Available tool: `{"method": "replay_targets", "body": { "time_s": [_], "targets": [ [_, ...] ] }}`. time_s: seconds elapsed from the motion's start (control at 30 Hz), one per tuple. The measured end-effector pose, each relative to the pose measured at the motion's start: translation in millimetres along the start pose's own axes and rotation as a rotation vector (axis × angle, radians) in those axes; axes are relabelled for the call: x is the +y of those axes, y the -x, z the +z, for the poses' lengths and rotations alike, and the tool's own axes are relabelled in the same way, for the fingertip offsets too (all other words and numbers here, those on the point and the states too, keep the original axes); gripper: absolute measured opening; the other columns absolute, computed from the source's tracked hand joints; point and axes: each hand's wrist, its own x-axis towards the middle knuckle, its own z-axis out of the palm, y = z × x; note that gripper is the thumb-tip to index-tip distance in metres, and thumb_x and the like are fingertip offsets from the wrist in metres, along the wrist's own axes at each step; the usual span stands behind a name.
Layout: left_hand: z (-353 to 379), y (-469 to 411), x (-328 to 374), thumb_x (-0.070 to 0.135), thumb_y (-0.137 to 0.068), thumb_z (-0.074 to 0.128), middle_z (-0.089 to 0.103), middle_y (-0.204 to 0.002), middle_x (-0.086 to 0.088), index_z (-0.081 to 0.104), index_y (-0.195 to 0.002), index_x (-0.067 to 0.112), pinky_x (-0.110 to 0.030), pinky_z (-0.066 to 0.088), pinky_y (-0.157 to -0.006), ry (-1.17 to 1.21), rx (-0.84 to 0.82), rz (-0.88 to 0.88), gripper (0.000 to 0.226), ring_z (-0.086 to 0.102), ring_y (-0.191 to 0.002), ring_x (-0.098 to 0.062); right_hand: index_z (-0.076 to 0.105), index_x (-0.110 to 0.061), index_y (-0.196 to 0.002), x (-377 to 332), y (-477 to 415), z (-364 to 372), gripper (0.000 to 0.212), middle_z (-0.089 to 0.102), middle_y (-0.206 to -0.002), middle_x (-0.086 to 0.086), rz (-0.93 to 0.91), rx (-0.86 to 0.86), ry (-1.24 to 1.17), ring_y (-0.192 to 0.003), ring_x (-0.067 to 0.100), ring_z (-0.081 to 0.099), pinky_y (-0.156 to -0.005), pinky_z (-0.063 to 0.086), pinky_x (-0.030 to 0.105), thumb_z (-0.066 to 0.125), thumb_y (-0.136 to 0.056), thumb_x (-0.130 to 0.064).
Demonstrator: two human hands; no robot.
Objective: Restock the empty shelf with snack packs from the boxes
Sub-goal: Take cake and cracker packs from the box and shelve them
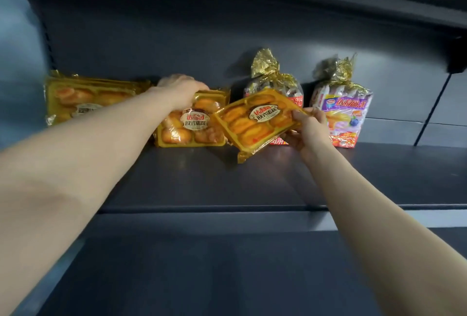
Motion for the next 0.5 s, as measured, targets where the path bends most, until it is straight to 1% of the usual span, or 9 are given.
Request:
{"method": "replay_targets", "body": {
  "time_s": [0.1,0.17,0.2,0.27,0.3,0.33,0.37,0.43,0.5],
  "targets": [
    [6.6,-1.3,-4.6,0.014,-0.096,0.058,0.053,-0.138,-0.006,0.052,-0.138,0.032,-0.044,0.048,-0.097,0.108,0.182,-0.043,0.046,0.049,-0.125,-0.030,0.046,-0.022,-0.101,-0.8,-4.3,1.1,0.018,0.064,-0.109,0.013,-0.007,-0.012,-0.061,-0.076,0.028,0.069,-0.065,0.060,0.038,0.060,-0.095,-0.012],
    [4.0,3.4,-1.5,0.030,-0.101,0.052,0.062,-0.123,-0.005,0.061,-0.126,0.024,-0.039,0.049,-0.093,0.310,0.381,-0.127,0.027,0.058,-0.115,-0.026,0.047,-0.022,-0.112,-1.1,-3.5,7.0,0.024,0.063,-0.114,0.012,-0.008,-0.032,-0.116,-0.081,0.028,0.070,-0.071,0.061,0.040,0.061,-0.095,-0.013],
    [-2.9,8.9,1.3,0.044,-0.102,0.045,0.066,-0.115,-0.003,0.062,-0.122,0.022,-0.037,0.051,-0.089,0.478,0.359,-0.179,0.035,0.063,-0.107,-0.024,0.047,-0.022,-0.119,-1.2,-2.2,11.6,0.029,0.063,-0.116,0.012,-0.006,-0.044,-0.152,-0.086,0.029,0.070,-0.074,0.061,0.042,0.062,-0.095,-0.013],
    [-16.2,21.2,5.3,0.067,-0.095,0.036,0.068,-0.113,-0.003,0.053,-0.135,0.017,-0.038,0.058,-0.086,0.945,-0.014,-0.266,0.066,0.071,-0.094,-0.023,0.047,-0.021,-0.125,-0.1,1.0,22.9,0.036,0.063,-0.118,0.013,0.009,-0.087,-0.229,-0.095,0.033,0.070,-0.080,0.061,0.046,0.062,-0.095,-0.011],
    [-21.3,28.6,6.3,0.070,-0.092,0.038,0.064,-0.121,-0.003,0.042,-0.144,0.018,-0.037,0.059,-0.086,1.117,-0.196,-0.254,0.074,0.072,-0.095,-0.023,0.047,-0.020,-0.126,1.0,2.7,29.2,0.036,0.065,-0.118,0.014,0.020,-0.118,-0.253,-0.097,0.034,0.070,-0.082,0.060,0.049,0.062,-0.095,-0.009],
    [-24.3,34.0,5.3,0.066,-0.091,0.046,0.060,-0.127,0.000,0.035,-0.149,0.020,-0.035,0.059,-0.086,1.213,-0.294,-0.207,0.074,0.071,-0.100,-0.022,0.048,-0.018,-0.126,2.0,5.0,35.8,0.035,0.066,-0.118,0.015,0.031,-0.154,-0.265,-0.098,0.034,0.071,-0.085,0.059,0.050,0.062,-0.095,-0.008],
    [-24.3,37.2,2.6,0.056,-0.090,0.058,0.059,-0.131,0.001,0.035,-0.148,0.020,-0.033,0.059,-0.084,1.272,-0.296,-0.169,0.072,0.068,-0.106,-0.021,0.048,-0.015,-0.127,3.6,7.2,42.7,0.036,0.067,-0.119,0.016,0.043,-0.191,-0.268,-0.098,0.033,0.072,-0.086,0.059,0.051,0.062,-0.095,-0.006],
    [-22.5,39.3,-6.6,0.031,-0.083,0.076,0.059,-0.132,0.000,0.039,-0.142,0.021,-0.031,0.059,-0.078,1.293,-0.143,-0.196,0.071,0.063,-0.117,-0.020,0.048,-0.013,-0.122,7.0,11.2,54.8,0.034,0.068,-0.119,0.017,0.058,-0.254,-0.233,-0.096,0.032,0.073,-0.086,0.059,0.051,0.063,-0.093,-0.003],
    [-20.2,39.8,-18.9,0.023,-0.078,0.082,0.053,-0.136,0.002,0.030,-0.150,0.022,-0.032,0.059,-0.077,1.251,-0.020,-0.253,0.088,0.057,-0.121,-0.020,0.051,-0.017,-0.112,9.6,11.7,61.6,0.032,0.070,-0.114,0.016,0.021,-0.283,-0.084,-0.093,0.028,0.074,-0.084,0.060,0.046,0.069,-0.090,-0.003]
  ]
}}
